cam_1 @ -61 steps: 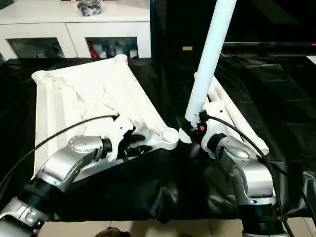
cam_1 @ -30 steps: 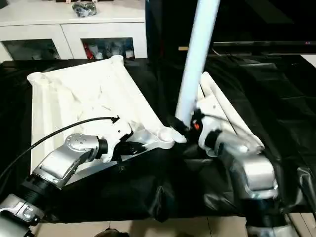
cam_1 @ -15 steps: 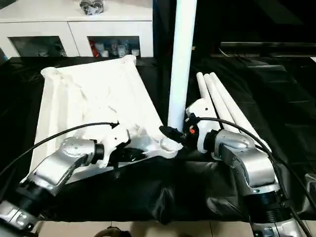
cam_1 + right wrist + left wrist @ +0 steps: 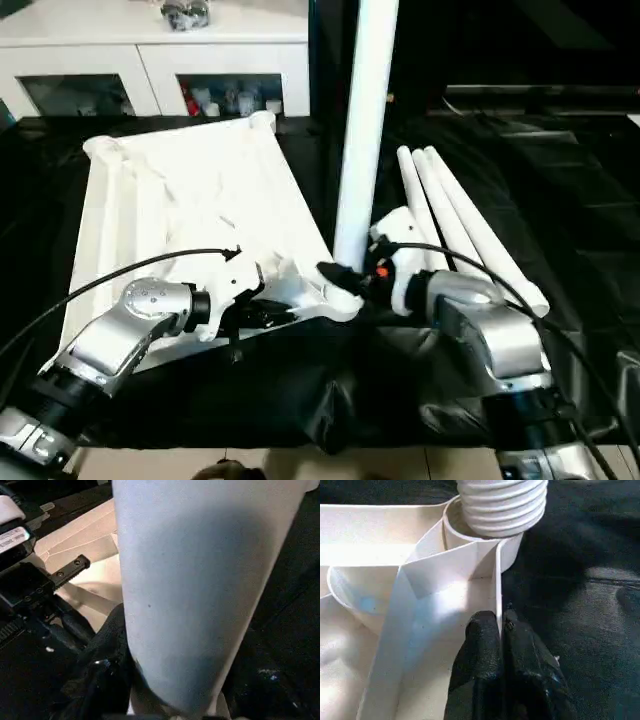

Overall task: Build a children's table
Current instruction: Insert table leg to table base

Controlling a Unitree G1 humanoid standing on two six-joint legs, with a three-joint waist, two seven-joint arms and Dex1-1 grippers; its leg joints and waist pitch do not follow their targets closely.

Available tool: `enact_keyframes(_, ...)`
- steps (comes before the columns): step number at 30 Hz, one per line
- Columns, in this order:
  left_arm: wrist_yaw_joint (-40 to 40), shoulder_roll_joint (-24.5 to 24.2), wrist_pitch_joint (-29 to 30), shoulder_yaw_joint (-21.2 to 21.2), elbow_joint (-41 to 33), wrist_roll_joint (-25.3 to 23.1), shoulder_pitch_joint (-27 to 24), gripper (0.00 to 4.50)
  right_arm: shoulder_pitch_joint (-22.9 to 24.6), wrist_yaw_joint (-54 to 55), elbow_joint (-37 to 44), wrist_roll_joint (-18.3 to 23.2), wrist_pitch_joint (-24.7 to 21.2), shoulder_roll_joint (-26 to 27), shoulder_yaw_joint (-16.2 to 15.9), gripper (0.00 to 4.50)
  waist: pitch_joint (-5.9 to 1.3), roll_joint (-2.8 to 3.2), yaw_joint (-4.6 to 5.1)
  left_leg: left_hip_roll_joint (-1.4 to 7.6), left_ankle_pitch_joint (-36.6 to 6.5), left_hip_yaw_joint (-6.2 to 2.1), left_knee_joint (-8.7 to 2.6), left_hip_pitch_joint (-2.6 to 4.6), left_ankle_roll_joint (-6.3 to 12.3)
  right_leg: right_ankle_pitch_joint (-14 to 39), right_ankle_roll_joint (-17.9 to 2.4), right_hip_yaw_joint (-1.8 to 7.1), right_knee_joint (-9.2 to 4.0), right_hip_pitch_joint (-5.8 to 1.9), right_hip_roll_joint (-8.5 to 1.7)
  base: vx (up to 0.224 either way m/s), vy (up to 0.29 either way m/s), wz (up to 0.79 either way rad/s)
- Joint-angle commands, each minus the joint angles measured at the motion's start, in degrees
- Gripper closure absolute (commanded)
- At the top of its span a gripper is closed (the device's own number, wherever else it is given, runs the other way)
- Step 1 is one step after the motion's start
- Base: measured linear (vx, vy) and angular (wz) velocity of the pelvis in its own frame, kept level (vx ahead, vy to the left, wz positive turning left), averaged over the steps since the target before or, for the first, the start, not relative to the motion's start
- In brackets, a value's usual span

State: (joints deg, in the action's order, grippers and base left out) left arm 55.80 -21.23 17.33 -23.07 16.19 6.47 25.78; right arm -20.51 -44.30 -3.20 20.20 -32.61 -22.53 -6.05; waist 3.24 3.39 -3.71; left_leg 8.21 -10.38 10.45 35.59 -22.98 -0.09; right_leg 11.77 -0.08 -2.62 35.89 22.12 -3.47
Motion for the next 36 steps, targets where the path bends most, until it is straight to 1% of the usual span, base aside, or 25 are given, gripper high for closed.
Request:
enact_keyframes(1,1.71,0.87,-0.45,0.59,-0.39,1.34,0.83,4.50,-0.49,-0.45,-1.77,-0.72,0.64,0.20,-0.87,2.59,-3.61,-0.53,0.03,5.09,-14.85,-2.38,-5.08,1.72,-0.62,12.49,-13.45,3.08,-4.80,-1.63,-5.68,0.000,0.000,0.00)
enact_keyframes(2,1.71,0.88,-0.45,0.60,-0.37,1.36,0.85,4.50,-0.50,-0.40,-1.88,-0.73,0.68,0.26,-0.83,2.59,-3.59,-0.55,0.02,5.13,-15.23,-2.39,-5.11,1.80,-0.72,12.78,-13.45,3.11,-4.81,-1.63,-5.72,0.000,0.000,0.00)
enact_keyframes(3,1.67,0.90,-0.45,0.62,-0.33,1.34,0.90,4.50,-0.50,-0.10,-2.33,-0.73,0.77,0.51,-0.60,2.59,-3.61,-0.62,0.02,5.09,-14.99,-2.38,-5.11,1.72,-0.65,12.61,-13.45,3.13,-4.76,-1.71,-5.74,0.000,0.000,0.00)
enact_keyframes(5,1.51,0.94,-0.34,0.84,-0.36,1.32,1.00,4.50,-0.12,0.87,-3.75,-0.32,1.04,1.46,0.61,2.59,-3.62,-0.71,0.05,5.07,-14.94,-2.36,-5.11,1.70,-0.55,12.67,-13.46,3.12,-4.80,-1.70,-5.77,0.000,0.000,0.00)
enact_keyframes(6,1.49,0.94,-0.29,0.95,-0.36,1.35,1.02,4.50,-0.01,1.11,-4.14,-0.23,1.11,1.70,0.94,2.59,-3.57,-0.63,0.06,5.06,-15.25,-2.35,-5.08,1.75,-0.56,13.29,-13.50,3.14,-4.86,-1.59,-5.83,0.000,0.000,0.00)
enact_keyframes(8,1.66,0.83,-0.13,1.10,-0.58,1.42,1.00,4.50,0.87,1.58,-5.23,-0.53,2.06,1.95,1.34,2.59,-3.56,-0.62,0.06,5.05,-15.42,-2.40,-5.12,1.75,-0.68,14.01,-13.27,3.09,-4.90,-1.63,-5.74,0.000,0.000,0.00)
enact_keyframes(11,1.77,0.84,-0.08,1.30,-0.53,1.38,0.99,4.50,1.46,2.09,-6.05,-0.47,2.70,2.34,1.86,2.59,-3.59,-0.50,0.08,5.11,-15.62,-2.39,-5.17,1.79,-0.88,13.68,-13.14,3.15,-4.92,-1.54,-5.74,0.000,0.000,0.00)
enact_keyframes(12,1.86,0.87,-0.11,1.42,-0.42,1.33,1.02,4.50,1.77,2.48,-6.61,-0.34,3.16,2.61,2.25,2.59,-3.63,-0.36,0.06,5.09,-15.46,-2.45,-5.20,1.77,-0.90,13.06,-13.28,3.09,-4.82,-1.62,-5.70,0.000,0.000,0.00)
enact_keyframes(20,1.78,0.91,-0.10,1.54,-0.41,1.34,1.01,4.50,2.11,2.67,-6.90,-0.22,3.41,2.75,2.52,2.59,-3.55,-0.39,0.11,5.14,-16.61,-2.45,-5.31,1.86,-1.18,13.78,-13.22,3.13,-4.92,-1.54,-5.70,0.000,0.000,0.00)
enact_keyframes(21,1.70,0.94,-0.08,1.63,-0.42,1.37,1.00,4.50,2.42,2.81,-7.12,-0.11,3.60,2.86,2.76,2.59,-3.54,-0.18,0.08,5.14,-16.74,-2.48,-5.31,1.84,-1.23,13.78,-13.22,3.15,-4.91,-1.53,-5.75,0.000,0.000,0.00)
enact_keyframes(22,0.98,1.44,-0.09,2.03,-0.20,1.47,1.07,4.50,4.53,4.09,-7.97,0.49,5.16,4.34,4.53,2.59,-3.49,0.00,0.14,5.15,-17.39,-2.40,-5.38,1.82,-1.37,13.77,-13.05,3.23,-5.11,-1.40,-5.75,0.000,0.000,0.00)
enact_keyframes(23,0.42,1.84,-0.09,2.32,-0.01,1.54,1.15,4.50,6.25,5.01,-8.51,1.01,6.45,5.55,5.88,2.59,-3.57,0.01,0.01,5.18,-17.94,-2.54,-5.40,1.93,-1.49,13.86,-13.08,3.20,-5.10,-1.47,-5.91,0.000,0.000,0.00)
enact_keyframes(24,-0.09,2.20,-0.13,2.56,0.23,1.56,1.27,4.50,7.61,5.70,-8.92,1.40,7.49,6.49,6.79,2.59,-3.58,-0.07,0.08,5.21,-17.95,-2.54,-5.49,1.82,-1.44,13.69,-13.06,3.21,-5.11,-1.55,-5.92,0.000,0.000,0.00)
enact_keyframes(25,-0.43,2.46,-0.16,2.71,0.43,1.57,1.41,4.50,8.51,6.28,-9.20,1.58,8.61,7.20,7.38,2.59,-3.53,0.07,0.03,5.24,-18.46,-2.52,-5.53,1.90,-1.45,14.06,-12.97,3.20,-5.23,-1.33,-5.94,0.000,0.000,0.00)
enact_keyframes(26,-0.57,2.59,-0.17,2.77,0.55,1.55,1.51,4.50,8.89,6.55,-9.40,1.67,9.40,7.54,7.61,2.59,-3.51,-0.06,0.11,5.12,-19.23,-2.56,-5.57,1.89,-1.48,15.34,-12.82,3.12,-5.33,-1.40,-5.92,0.000,0.000,0.00)
enact_keyframes(27,-0.60,2.62,-0.18,2.79,0.58,1.55,1.52,4.50,8.97,6.60,-9.41,1.68,9.53,7.61,7.65,2.59,-3.50,-0.05,0.14,5.12,-19.36,-2.64,-5.60,1.90,-1.47,15.93,-12.70,3.09,-5.30,-1.40,-5.91,0.000,0.000,0.00)
enact_keyframes(28,-0.96,2.96,-0.25,3.00,0.88,1.53,1.72,4.50,9.77,7.35,-9.53,2.23,10.80,8.61,8.44,2.59,-3.42,0.16,0.15,5.18,-20.25,-2.67,-5.68,2.04,-1.64,17.63,-12.28,3.08,-5.46,-1.22,-5.85,0.000,0.000,0.00)
enact_keyframes(29,-1.12,3.16,-0.25,3.11,1.05,1.50,1.86,4.50,10.14,7.78,-9.56,2.60,11.28,9.26,9.06,2.59,-3.35,0.24,0.18,5.15,-21.48,-2.63,-5.64,2.23,-1.93,19.65,-11.70,3.20,-5.76,-0.95,-5.91,0.000,0.000,0.00)
enact_keyframes(31,-1.16,3.23,-0.26,3.14,1.09,1.47,1.90,4.50,10.30,7.89,-9.55,2.56,11.58,9.43,9.17,2.59,-3.30,0.16,0.26,5.11,-22.24,-2.78,-5.74,2.17,-2.26,21.54,-11.02,3.22,-5.88,-0.90,-5.97,0.000,0.000,0.00)
enact_keyframes(32,-1.19,3.40,-0.27,3.21,1.21,1.37,2.04,4.50,11.22,8.00,-8.90,0.96,13.25,9.36,8.21,2.59,-3.28,0.27,0.20,5.20,-22.41,-2.86,-5.89,2.08,-2.47,21.79,-10.64,3.22,-5.94,-0.87,-5.96,0.000,0.000,0.00)
enact_keyframes(33,-1.19,3.40,-0.27,3.21,1.21,1.37,2.04,4.50,11.22,8.00,-8.90,0.96,13.25,9.36,8.21,2.59,-3.28,0.26,0.22,5.20,-22.65,-2.83,-5.88,2.18,-2.68,21.90,-10.51,3.22,-5.97,-0.74,-5.93,0.000,0.000,0.00)
enact_keyframes(34,-1.14,3.44,-0.36,3.20,1.25,1.20,2.11,4.50,11.93,7.84,-7.97,-0.97,14.58,8.80,6.64,2.59,-3.24,0.21,0.32,5.15,-23.11,-2.92,-5.95,2.10,-2.73,22.31,-10.43,3.24,-5.96,-0.86,-5.99,0.000,0.000,0.00)
enact_keyframes(35,-1.14,3.44,-0.41,3.19,1.27,1.13,2.13,4.50,12.07,7.79,-7.65,-1.50,14.90,8.60,6.17,2.59,-3.23,0.15,0.32,5.17,-23.13,-2.95,-6.00,1.97,-2.73,22.53,-10.21,3.21,-5.98,-0.92,-6.02,0.000,0.000,0.00)
enact_keyframes(36,-1.16,3.38,-0.63,3.10,1.41,0.81,2.22,4.50,12.26,7.71,-6.36,-3.63,15.72,7.42,4.03,2.59,-3.21,0.19,0.35,5.21,-23.31,-2.96,-6.06,2.08,-2.97,22.92,-9.69,3.24,-6.05,-0.76,-5.93,0.000,0.000,0.00)
